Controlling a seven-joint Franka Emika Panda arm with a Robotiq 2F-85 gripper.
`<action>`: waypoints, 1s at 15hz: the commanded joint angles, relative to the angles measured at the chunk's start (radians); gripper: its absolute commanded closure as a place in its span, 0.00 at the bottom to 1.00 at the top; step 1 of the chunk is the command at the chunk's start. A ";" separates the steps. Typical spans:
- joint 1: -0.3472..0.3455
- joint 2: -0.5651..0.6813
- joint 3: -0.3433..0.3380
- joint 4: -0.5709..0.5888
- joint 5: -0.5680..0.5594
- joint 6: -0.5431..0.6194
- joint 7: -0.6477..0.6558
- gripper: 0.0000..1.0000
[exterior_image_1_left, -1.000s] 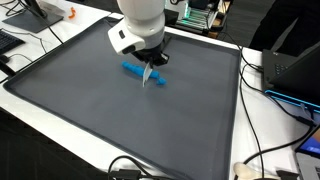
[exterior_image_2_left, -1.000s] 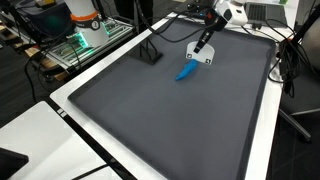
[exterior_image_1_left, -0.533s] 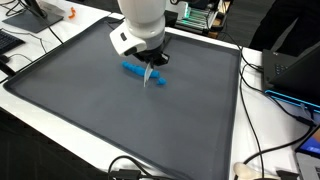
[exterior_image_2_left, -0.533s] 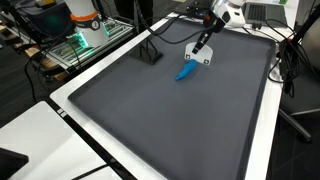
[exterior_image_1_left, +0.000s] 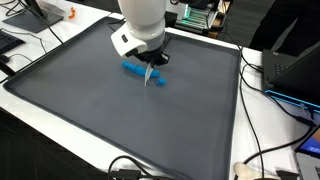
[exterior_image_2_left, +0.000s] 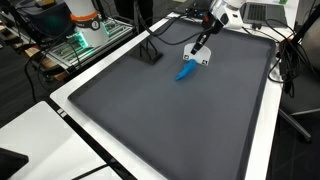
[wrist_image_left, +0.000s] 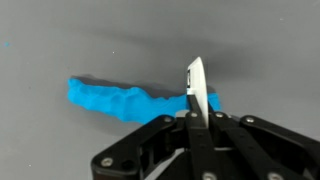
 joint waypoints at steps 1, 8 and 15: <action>-0.011 0.001 0.009 -0.036 -0.001 -0.026 -0.018 0.99; -0.016 -0.006 0.015 -0.033 0.009 -0.105 -0.042 0.99; -0.017 -0.016 0.024 -0.032 0.008 -0.147 -0.067 0.99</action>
